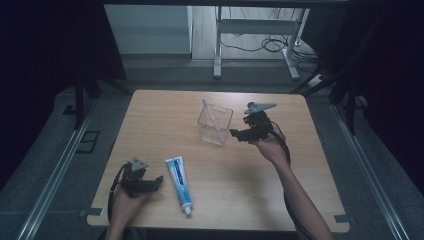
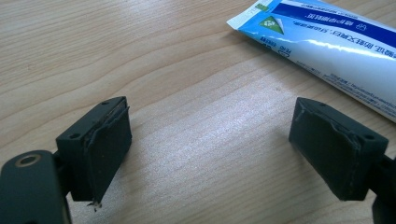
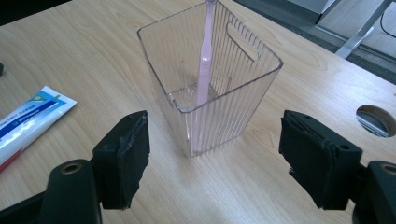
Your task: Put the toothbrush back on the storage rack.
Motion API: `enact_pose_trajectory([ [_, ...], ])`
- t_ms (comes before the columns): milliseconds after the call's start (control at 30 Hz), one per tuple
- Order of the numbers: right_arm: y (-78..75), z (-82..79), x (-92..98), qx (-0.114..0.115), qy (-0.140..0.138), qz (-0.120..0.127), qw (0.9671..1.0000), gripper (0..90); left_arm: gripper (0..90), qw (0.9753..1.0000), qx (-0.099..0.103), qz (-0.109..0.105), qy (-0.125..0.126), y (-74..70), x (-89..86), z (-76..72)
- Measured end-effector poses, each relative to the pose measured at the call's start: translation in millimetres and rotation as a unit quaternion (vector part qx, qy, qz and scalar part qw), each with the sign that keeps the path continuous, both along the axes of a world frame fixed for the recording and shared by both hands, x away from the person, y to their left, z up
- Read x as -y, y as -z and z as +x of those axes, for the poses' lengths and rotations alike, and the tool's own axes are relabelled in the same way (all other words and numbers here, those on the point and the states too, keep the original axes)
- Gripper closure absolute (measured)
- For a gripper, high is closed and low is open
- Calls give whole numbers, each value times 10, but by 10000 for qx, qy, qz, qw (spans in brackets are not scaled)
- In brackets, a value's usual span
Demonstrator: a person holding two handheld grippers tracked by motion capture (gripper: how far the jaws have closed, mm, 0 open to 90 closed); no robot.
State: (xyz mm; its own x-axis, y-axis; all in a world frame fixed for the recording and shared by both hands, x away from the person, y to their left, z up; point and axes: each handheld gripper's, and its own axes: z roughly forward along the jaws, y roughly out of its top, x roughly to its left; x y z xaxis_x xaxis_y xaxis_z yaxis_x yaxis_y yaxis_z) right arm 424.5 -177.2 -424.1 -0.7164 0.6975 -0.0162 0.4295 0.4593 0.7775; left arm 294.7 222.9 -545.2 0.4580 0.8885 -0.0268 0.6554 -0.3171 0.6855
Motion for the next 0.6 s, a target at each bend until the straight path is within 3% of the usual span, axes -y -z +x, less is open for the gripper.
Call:
enact_pose_trajectory([
  [600,174,-267,132,152,-118,-73,9998,227,130,10000,-7,-12,-16,0,2,-2],
])
